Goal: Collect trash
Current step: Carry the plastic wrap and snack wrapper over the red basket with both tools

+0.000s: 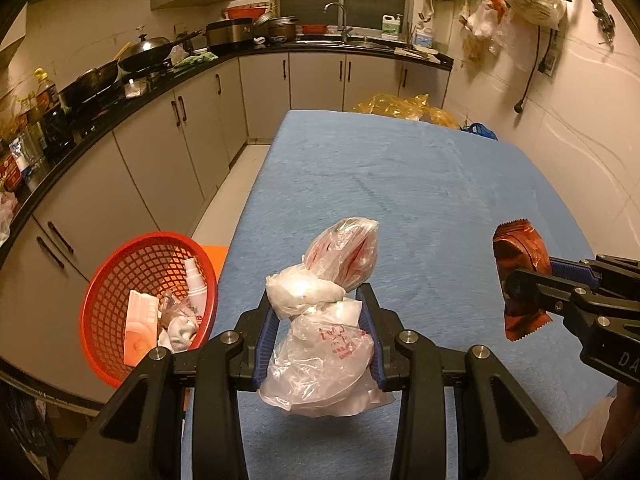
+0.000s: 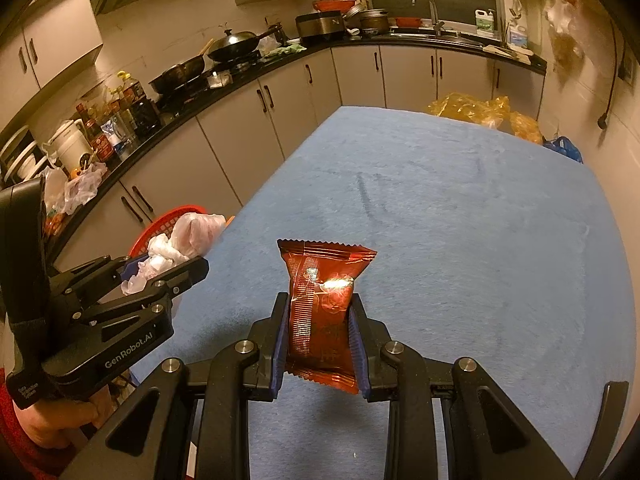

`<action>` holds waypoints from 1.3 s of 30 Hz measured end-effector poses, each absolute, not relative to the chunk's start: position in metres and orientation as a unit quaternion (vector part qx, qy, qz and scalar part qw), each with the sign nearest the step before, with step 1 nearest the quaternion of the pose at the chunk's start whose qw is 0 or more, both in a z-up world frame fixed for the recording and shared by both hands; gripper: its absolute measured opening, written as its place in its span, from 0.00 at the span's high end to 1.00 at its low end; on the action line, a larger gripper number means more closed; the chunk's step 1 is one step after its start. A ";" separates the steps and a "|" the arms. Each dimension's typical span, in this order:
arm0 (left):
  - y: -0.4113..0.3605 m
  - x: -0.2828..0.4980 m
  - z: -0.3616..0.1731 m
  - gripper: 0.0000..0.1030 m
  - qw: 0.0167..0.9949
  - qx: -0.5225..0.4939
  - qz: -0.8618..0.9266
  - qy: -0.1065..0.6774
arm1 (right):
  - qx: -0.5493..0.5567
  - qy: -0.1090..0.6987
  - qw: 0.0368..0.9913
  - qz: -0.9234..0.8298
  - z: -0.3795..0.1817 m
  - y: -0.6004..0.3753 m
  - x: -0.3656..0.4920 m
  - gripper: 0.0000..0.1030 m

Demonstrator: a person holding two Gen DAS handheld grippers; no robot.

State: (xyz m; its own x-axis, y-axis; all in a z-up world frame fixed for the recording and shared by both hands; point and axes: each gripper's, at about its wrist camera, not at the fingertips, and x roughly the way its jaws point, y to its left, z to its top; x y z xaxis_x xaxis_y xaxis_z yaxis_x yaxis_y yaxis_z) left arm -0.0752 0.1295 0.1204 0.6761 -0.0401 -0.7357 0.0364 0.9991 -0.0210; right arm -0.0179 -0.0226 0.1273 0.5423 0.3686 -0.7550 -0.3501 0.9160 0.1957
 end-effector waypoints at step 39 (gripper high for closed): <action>0.217 -0.096 0.109 0.64 0.913 -0.062 0.041 0.401 | -0.027 0.438 0.865 0.244 0.127 0.049 -0.010 0.71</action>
State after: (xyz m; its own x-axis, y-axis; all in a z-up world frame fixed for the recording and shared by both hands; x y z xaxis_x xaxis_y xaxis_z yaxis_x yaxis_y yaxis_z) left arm -0.0957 0.2166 0.1086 0.6743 0.0248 -0.7380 -0.1241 0.9890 -0.0802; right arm -0.0097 0.0491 0.1275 0.4971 0.3984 -0.7708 -0.4458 0.8794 0.1671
